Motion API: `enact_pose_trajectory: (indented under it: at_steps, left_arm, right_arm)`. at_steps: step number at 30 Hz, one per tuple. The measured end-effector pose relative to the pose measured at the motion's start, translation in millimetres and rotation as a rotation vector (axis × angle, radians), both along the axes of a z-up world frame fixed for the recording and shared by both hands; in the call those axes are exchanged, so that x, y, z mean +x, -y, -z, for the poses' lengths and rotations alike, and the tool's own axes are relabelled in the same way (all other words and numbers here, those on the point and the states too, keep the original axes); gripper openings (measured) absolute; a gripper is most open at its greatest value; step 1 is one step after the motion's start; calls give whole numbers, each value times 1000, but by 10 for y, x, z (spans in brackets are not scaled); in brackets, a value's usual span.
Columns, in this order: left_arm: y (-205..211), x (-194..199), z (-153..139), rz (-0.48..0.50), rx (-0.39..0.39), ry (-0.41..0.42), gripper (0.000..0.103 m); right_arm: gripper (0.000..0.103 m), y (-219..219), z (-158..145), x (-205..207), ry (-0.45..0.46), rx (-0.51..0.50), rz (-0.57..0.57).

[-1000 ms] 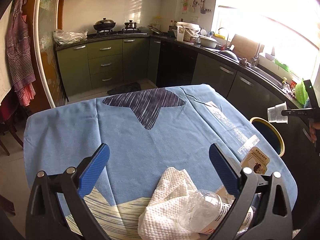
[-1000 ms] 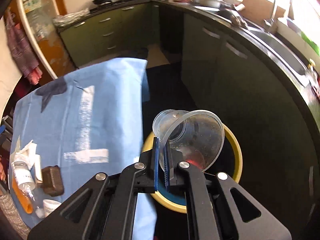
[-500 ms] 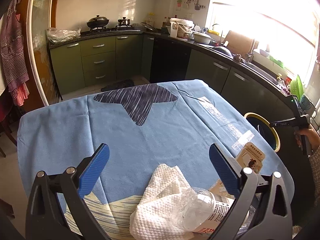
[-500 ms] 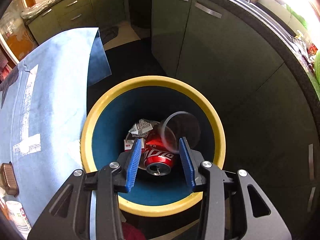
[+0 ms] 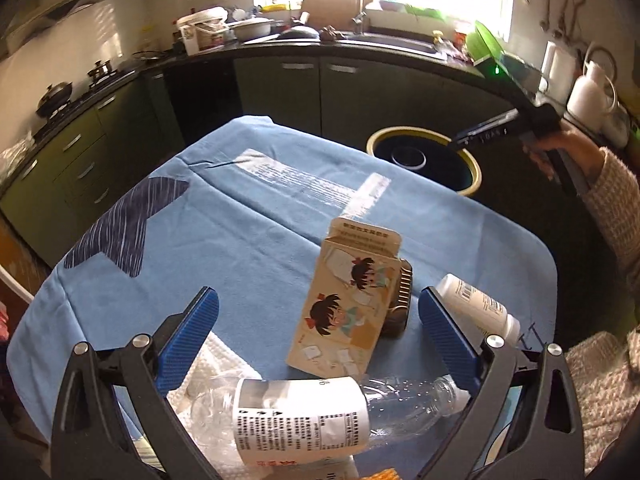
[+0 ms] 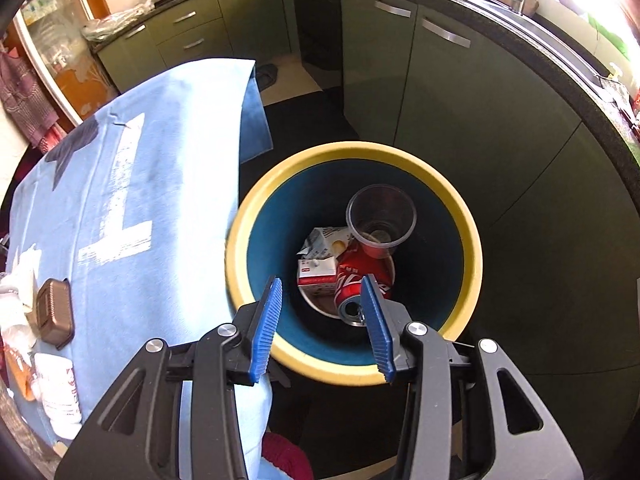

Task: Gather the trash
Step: 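Reach the left tool to the cartoon box while the right tool leaves the bin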

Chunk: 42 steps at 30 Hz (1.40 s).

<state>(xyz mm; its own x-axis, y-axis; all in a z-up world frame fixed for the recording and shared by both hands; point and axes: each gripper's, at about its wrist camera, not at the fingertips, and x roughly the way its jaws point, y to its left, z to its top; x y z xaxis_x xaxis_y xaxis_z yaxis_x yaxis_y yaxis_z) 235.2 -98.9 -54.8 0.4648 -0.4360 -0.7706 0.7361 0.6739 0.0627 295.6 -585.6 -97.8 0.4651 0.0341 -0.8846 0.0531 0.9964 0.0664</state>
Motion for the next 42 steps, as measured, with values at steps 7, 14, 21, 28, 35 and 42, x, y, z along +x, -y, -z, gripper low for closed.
enact_pose_trajectory:
  at_steps: [7,14,21,28,35,42]
  left_arm:
    - [347,19,132,94,91,-80,95]
    - [468,120,212,103,96,-140,95]
    - [458,219,250,103,73,-207,80]
    - [452,265,310,93,83,-222,71]
    - [454,306,364,88,114,-233,72]
    - [469,307,392,98,136,-241,62]
  right_arm:
    - [49,-110,-114,-430,69,53,-38]
    - [51,-224,-207,-670,97,66,-76]
    - [52,-302,-202,-752,103,92,-100]
    - [52,-273,-133,-739,91,106,-92]
    - [52,-277,-100,-733,81,114,-101]
    - [52,-288,-62,-721,75,122,-103]
